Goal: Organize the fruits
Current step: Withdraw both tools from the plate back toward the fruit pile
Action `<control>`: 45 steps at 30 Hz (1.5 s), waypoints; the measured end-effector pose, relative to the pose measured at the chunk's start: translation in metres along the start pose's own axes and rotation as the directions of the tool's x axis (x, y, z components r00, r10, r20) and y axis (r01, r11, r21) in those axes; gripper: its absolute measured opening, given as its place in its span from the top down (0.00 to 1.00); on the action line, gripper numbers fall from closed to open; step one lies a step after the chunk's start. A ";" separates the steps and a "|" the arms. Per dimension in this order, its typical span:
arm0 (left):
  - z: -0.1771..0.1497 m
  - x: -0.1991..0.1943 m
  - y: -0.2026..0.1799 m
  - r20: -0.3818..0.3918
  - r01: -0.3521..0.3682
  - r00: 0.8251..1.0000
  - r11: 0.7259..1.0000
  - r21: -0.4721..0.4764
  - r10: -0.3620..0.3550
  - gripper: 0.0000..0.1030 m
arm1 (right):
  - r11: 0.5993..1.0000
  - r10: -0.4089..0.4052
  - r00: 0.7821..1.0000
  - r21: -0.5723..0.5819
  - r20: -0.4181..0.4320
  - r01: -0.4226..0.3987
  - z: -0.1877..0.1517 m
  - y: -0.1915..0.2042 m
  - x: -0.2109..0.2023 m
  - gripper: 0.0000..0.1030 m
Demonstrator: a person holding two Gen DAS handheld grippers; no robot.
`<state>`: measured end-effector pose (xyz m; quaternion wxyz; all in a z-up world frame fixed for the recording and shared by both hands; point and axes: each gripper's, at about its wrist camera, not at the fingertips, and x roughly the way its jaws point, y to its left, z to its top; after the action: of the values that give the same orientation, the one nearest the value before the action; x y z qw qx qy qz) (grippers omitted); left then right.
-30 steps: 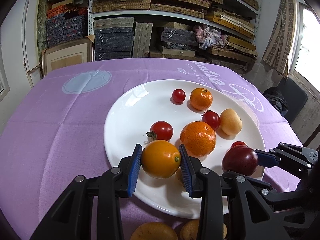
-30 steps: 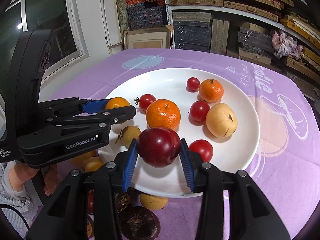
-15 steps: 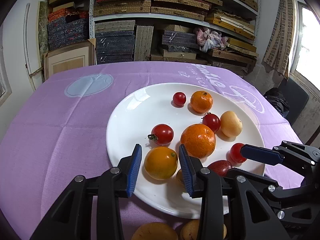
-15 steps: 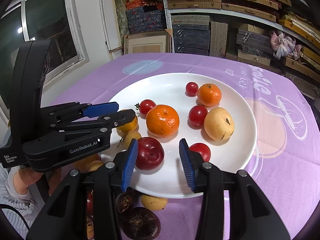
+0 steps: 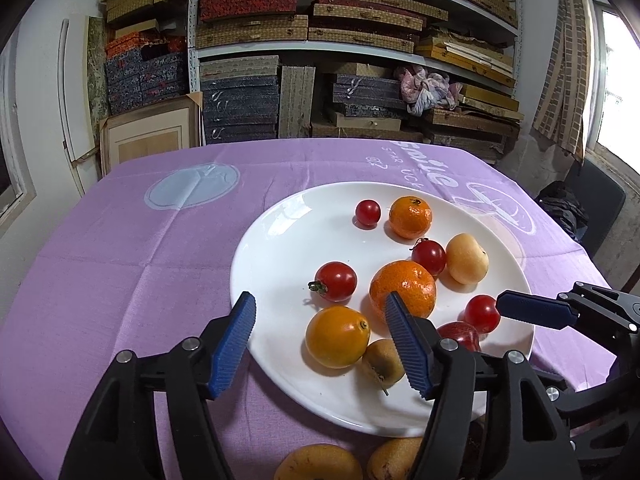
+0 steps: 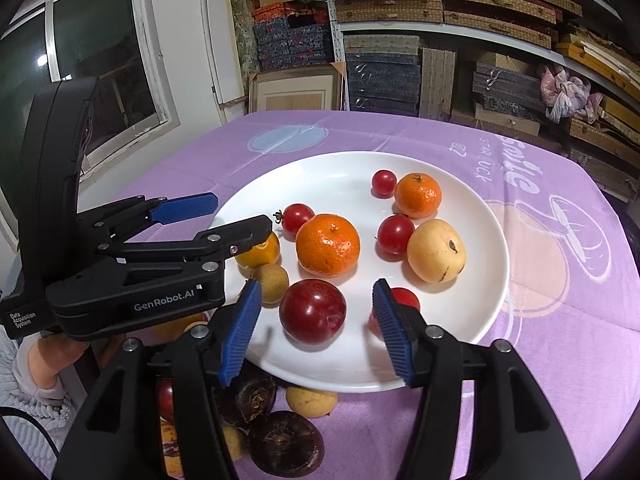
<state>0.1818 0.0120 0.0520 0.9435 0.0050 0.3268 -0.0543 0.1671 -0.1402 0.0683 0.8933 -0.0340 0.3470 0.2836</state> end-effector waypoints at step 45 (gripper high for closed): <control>-0.085 -0.091 0.009 -0.022 0.058 0.998 0.998 -0.025 -0.058 0.12 | 0.993 0.040 0.998 0.110 0.049 -0.045 -0.086 -0.010 -0.081 0.07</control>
<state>0.0590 0.0335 0.0408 0.9378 -0.0152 0.3380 -0.0777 0.0719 -0.2097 0.0541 0.8954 0.0297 0.3420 0.2834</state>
